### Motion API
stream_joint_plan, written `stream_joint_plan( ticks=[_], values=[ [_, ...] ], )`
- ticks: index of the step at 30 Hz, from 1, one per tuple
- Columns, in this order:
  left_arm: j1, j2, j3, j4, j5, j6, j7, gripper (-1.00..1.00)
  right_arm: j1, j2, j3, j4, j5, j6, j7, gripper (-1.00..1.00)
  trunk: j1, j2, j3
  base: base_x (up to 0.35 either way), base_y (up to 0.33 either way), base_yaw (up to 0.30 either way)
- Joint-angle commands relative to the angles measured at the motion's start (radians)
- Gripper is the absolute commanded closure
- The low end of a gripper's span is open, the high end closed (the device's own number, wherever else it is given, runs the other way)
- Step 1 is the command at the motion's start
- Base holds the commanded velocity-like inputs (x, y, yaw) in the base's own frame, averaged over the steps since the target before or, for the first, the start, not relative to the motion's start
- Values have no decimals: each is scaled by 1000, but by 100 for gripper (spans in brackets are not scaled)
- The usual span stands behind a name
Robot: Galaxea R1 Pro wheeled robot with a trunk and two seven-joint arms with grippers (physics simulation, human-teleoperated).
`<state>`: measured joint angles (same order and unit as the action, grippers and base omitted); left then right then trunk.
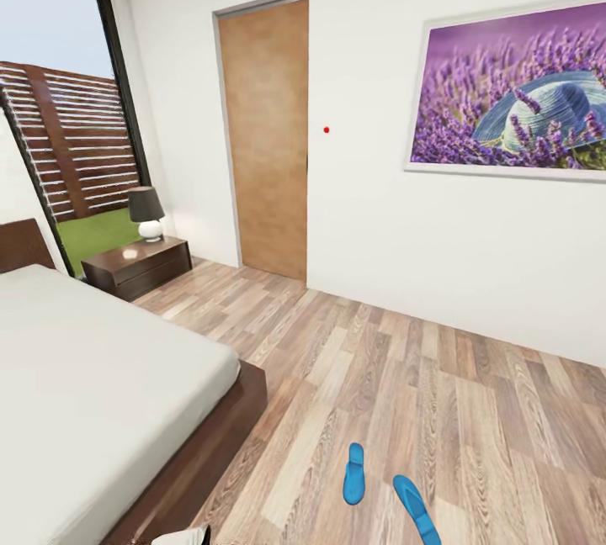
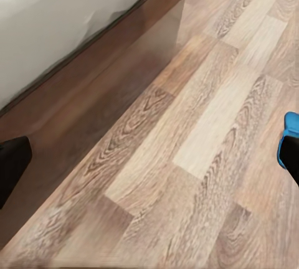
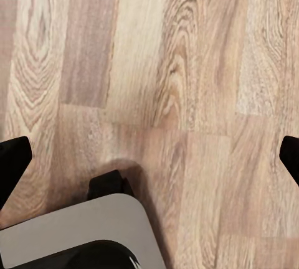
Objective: In the bedroom, move the book from the bed onto either nightstand, and place the two sandals side by side next to the bed.
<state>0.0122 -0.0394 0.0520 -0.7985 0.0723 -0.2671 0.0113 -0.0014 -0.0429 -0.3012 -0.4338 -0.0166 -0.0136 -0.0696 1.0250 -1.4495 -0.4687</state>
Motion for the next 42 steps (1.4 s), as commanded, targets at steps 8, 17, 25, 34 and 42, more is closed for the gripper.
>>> stream_joint_plan(
  ticks=[8,17,25,34,42],
  values=[
    [0,-1,0,-1,7,-1,-1,-100,0,1,-1,0,-2,-1,-1,-100,0,0,-1,5,0,287],
    [0,-2,0,-1,6,-1,-1,-100,0,1,-1,0,-2,-2,-1,-100,0,0,-1,190,0,124],
    [0,-2,-1,-1,6,-1,-1,-100,0,1,-1,0,-2,-1,-1,-100,0,0,-1,137,0,6],
    [0,-2,-1,-1,6,-1,-1,-100,0,0,-1,0,-2,0,-1,-100,0,0,-1,4,0,-47],
    [0,-2,0,-1,6,-1,-1,-100,0,1,-1,0,-3,-1,-1,-100,0,0,-1,0,0,-133]
  ],
)
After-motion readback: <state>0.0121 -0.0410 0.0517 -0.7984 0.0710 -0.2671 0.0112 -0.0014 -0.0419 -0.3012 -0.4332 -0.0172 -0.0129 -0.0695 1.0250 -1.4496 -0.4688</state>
